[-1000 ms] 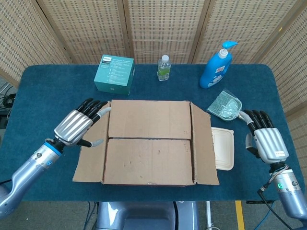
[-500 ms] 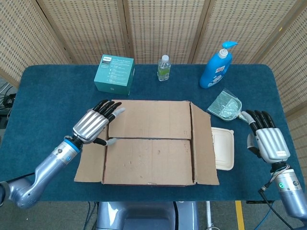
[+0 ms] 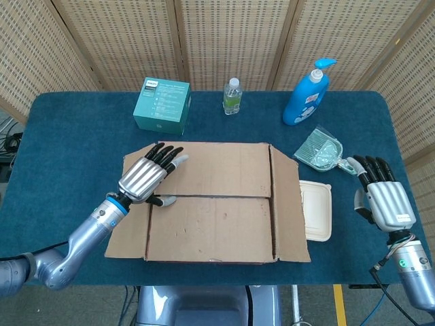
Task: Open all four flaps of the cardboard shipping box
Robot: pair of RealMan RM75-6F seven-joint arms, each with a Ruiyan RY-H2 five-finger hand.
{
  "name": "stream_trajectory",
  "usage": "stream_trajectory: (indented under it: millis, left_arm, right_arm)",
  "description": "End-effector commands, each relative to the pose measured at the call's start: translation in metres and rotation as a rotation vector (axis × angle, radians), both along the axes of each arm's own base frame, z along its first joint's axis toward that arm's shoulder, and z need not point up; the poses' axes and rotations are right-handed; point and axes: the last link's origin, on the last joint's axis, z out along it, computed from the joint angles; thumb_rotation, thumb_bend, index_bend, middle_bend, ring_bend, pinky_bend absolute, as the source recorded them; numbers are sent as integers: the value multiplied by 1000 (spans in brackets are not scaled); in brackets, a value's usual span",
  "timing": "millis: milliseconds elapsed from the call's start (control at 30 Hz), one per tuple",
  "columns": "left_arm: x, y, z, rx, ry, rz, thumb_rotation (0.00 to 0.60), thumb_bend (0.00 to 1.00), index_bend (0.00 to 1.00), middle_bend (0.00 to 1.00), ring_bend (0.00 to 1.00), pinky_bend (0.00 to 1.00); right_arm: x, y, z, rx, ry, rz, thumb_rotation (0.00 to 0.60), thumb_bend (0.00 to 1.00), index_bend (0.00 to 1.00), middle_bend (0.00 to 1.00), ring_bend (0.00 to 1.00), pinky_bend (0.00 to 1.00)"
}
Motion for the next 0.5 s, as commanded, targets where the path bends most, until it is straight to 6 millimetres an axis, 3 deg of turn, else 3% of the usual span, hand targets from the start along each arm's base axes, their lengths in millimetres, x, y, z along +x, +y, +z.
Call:
stream_trajectory:
  millis: [33, 500]
  left_arm:
    - [-1, 1, -5, -3, 1, 12, 373, 256, 0, 0, 0, 0]
    - [-4, 11, -15, 39, -25, 38, 372, 257, 0, 0, 0, 0]
  right_arm:
    - [0, 0, 0, -1, 0, 0, 600, 827, 49, 98, 0, 30]
    - [-4, 0, 2, -6, -2, -11, 600, 827, 49, 100, 0, 30]
